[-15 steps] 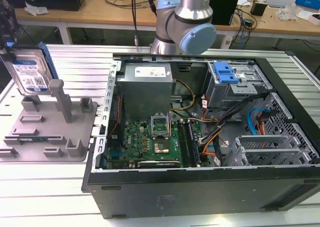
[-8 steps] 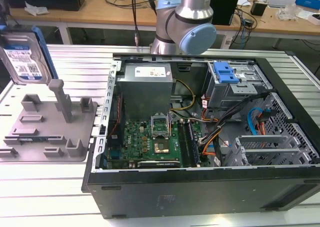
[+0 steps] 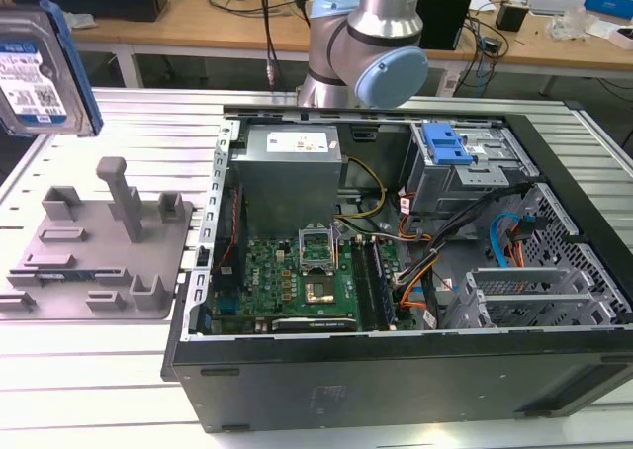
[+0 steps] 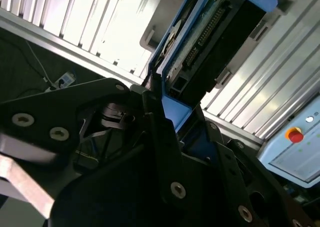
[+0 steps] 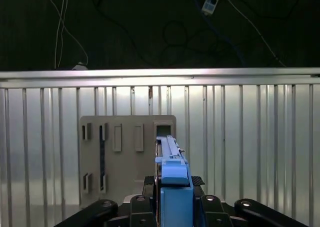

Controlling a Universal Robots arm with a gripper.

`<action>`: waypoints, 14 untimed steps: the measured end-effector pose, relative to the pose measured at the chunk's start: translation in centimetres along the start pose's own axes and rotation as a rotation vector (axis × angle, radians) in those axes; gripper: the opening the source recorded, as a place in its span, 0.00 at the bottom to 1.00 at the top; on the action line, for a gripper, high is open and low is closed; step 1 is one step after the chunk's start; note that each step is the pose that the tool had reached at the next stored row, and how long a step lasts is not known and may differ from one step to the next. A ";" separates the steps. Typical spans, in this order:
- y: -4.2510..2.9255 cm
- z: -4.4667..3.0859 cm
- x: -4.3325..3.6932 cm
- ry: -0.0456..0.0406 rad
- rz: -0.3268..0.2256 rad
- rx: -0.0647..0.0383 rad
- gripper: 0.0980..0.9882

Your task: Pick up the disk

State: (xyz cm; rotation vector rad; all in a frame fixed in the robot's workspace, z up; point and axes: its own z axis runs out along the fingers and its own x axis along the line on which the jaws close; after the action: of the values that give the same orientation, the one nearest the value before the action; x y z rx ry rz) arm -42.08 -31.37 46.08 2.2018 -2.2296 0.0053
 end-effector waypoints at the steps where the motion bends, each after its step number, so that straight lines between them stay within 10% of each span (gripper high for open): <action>1: 0.00 -0.53 0.01 0.0000 0.000 0.000 0.30; 6: 0.01 -2.93 0.02 0.0000 0.000 0.000 0.30; 10: 0.02 -7.05 0.06 0.0000 0.000 0.000 0.30; 14: 0.02 -7.32 0.06 0.0000 0.000 0.000 0.30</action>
State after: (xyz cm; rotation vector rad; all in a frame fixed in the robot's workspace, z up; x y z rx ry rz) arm -42.08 -31.38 53.40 2.2019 -2.2295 0.0053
